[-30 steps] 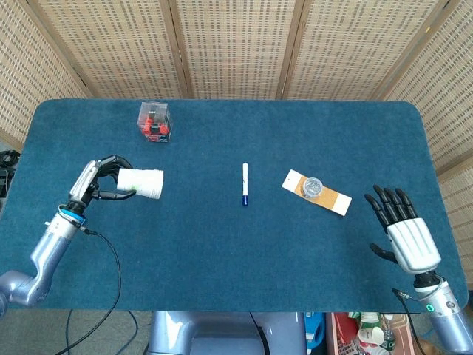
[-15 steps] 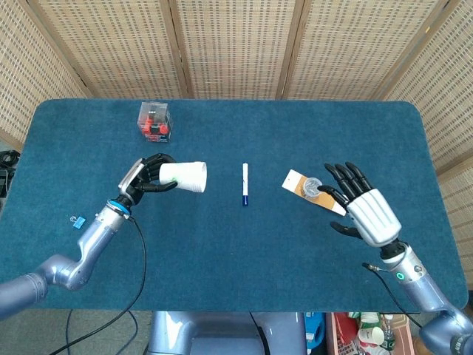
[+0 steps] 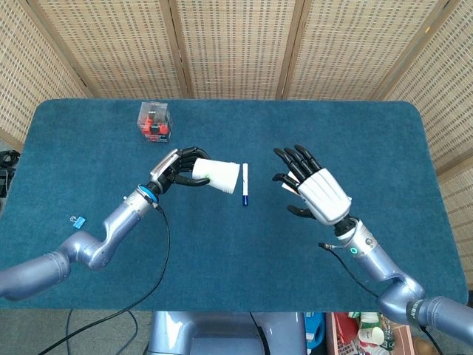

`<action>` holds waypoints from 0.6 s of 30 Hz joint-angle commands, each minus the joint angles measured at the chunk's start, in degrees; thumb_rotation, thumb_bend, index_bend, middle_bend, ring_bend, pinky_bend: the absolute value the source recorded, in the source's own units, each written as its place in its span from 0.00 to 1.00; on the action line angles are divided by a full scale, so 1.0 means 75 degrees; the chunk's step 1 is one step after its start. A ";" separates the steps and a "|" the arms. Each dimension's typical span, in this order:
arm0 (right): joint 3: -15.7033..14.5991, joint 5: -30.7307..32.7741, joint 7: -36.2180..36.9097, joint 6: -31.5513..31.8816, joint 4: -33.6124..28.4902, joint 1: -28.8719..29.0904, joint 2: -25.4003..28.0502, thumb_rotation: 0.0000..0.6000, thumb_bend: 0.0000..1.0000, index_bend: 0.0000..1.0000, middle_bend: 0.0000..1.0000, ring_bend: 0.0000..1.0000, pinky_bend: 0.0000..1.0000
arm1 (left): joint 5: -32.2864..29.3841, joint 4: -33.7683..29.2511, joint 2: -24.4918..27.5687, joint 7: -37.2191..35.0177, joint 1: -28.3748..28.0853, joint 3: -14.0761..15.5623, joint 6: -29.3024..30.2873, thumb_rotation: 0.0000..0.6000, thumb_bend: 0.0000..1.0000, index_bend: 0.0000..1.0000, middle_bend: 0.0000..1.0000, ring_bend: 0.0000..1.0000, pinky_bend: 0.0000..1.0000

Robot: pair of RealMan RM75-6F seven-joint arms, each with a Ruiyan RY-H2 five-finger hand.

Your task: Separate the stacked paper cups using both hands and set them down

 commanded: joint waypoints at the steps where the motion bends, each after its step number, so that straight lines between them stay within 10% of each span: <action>1: 0.0130 0.0101 -0.0036 -0.0049 0.0110 0.0205 -0.0193 1.00 0.13 0.38 0.04 0.00 0.10 | 0.0013 0.0049 -0.0090 -0.0011 -0.0104 -0.0023 -0.0067 1.00 0.12 0.54 0.50 0.51 0.56; 18: 0.0234 0.0055 -0.0445 -0.0475 0.0900 0.1405 -0.1043 1.00 0.22 0.44 0.08 0.02 0.13 | 0.0029 0.0034 -0.0473 -0.0177 -0.0119 0.0093 0.0121 1.00 0.12 0.54 0.50 0.51 0.56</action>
